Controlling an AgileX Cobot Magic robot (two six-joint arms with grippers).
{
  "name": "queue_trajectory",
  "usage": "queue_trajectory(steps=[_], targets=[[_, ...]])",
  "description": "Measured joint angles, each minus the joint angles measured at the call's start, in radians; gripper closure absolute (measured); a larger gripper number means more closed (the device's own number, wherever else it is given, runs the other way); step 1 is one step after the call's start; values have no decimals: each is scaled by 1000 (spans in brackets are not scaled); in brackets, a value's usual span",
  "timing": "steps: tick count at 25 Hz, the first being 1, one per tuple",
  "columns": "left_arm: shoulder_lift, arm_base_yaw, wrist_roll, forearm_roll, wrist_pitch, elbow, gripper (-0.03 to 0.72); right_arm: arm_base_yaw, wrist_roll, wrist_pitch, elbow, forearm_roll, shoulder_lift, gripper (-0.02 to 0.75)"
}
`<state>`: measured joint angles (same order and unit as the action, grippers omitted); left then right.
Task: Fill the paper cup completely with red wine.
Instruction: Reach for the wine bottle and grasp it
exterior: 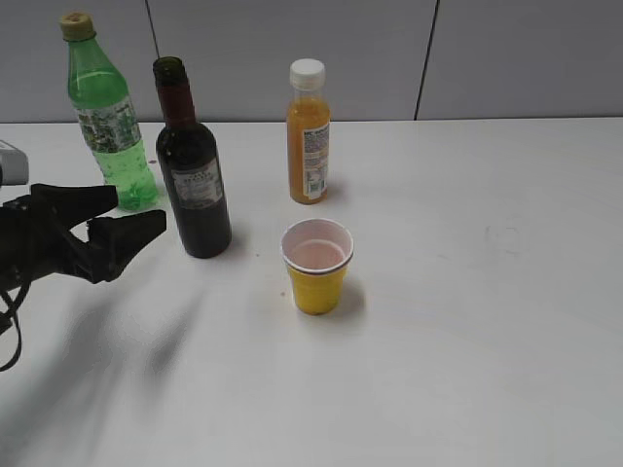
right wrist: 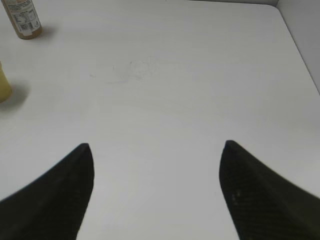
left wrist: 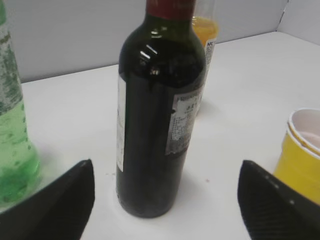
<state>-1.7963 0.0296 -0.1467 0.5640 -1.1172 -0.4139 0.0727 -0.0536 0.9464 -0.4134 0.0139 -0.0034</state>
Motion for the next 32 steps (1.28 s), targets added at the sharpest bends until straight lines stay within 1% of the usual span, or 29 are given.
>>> queue_trajectory(steps=[2, 4, 6, 8, 11, 13, 16, 21, 27, 32], targets=[[-30, 17, 4, -4, 7, -33, -4, 0, 1, 0, 0, 0, 0, 149], [-51, 44, 18, -21, 54, -69, -4, 0, 1, 0, 0, 0, 0, 149], [-68, 81, 63, -51, 102, -105, -4, 0, 1, 0, 0, 0, 0, 149], [-83, 116, 102, -96, 114, -129, -4, 0, 1, 0, 0, -1, 0, 149], [-115, 156, 125, -172, 112, -166, -4, 0, 1, 0, 0, -1, 0, 149], [-144, 164, 129, -208, 111, -188, -4, 0, 1, 0, 0, -1, 0, 149], [-180, 165, 132, -227, 113, -214, -4, 0, 0, 0, 0, -1, 0, 149], [-218, 169, 131, -219, 114, -255, -4, 0, 0, 0, 0, -1, 0, 149], [-234, 190, 128, -193, 115, -314, -1, 0, 2, 0, 0, -1, 0, 149], [-284, 193, 104, -192, 115, -363, 1, 0, 2, 0, 0, -1, 0, 149]])
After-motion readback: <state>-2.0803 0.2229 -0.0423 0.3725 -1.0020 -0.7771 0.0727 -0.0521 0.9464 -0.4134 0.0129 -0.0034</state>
